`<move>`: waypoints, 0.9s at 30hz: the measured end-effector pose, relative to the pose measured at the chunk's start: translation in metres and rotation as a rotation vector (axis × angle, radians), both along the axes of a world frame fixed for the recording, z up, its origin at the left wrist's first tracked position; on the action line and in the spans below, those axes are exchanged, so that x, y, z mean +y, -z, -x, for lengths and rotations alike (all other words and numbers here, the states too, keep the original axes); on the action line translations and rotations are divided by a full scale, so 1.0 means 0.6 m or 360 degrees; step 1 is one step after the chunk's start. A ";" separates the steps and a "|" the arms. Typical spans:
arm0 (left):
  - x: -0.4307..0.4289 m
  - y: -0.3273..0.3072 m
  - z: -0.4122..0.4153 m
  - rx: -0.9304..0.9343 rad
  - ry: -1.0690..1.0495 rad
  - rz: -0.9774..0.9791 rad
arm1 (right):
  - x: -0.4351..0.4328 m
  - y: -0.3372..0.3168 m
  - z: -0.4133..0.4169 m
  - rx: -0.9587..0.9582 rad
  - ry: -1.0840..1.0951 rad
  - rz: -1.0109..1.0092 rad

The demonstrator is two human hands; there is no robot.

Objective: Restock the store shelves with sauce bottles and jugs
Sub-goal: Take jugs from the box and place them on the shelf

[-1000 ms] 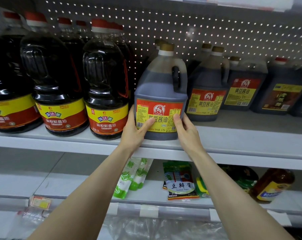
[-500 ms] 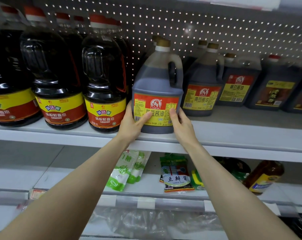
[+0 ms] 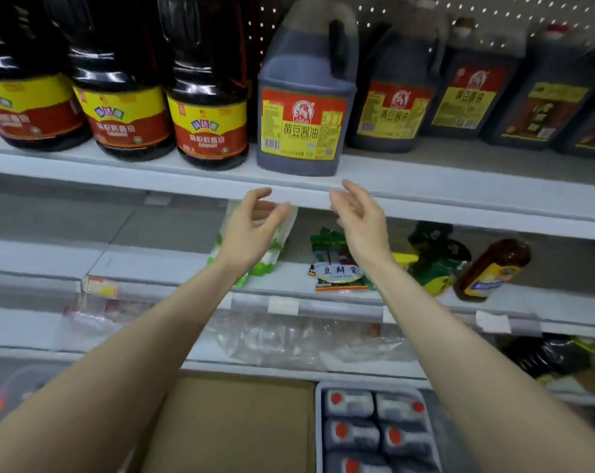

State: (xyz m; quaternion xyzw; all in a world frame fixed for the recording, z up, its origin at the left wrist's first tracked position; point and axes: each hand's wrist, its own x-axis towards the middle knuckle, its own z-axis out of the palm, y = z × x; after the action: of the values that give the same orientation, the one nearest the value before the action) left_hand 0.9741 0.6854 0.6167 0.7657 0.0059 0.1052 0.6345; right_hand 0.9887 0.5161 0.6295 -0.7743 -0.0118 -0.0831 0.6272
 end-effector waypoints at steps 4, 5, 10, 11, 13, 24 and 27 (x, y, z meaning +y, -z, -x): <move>-0.001 0.095 0.069 0.0230 -0.0032 0.0016 | -0.010 0.107 0.061 0.0200 -0.0007 -0.0002; -0.001 0.123 0.086 0.0289 -0.0037 0.0019 | -0.012 0.137 0.076 0.0253 -0.0022 0.0007; -0.002 0.278 0.162 0.0535 -0.0083 -0.0031 | -0.022 0.300 0.149 0.0513 -0.0065 0.0009; -0.001 0.309 0.179 0.0588 -0.0073 -0.0048 | -0.024 0.333 0.164 0.0573 -0.0091 0.0021; 0.001 0.373 0.212 0.0707 -0.0070 -0.0054 | -0.027 0.398 0.192 0.0683 -0.0120 0.0058; 0.010 0.655 0.367 0.1207 -0.0180 0.0007 | -0.022 0.691 0.336 0.1183 -0.0194 0.0157; 0.024 0.713 0.407 0.1294 -0.0203 0.0000 | -0.006 0.748 0.364 0.1256 -0.0210 0.0186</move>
State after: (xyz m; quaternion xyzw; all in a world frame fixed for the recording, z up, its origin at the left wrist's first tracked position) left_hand 0.7302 0.6996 0.1888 0.7429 0.3036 -0.1668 0.5728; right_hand 0.7702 0.5123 0.1807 -0.7786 0.1754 0.2619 0.5425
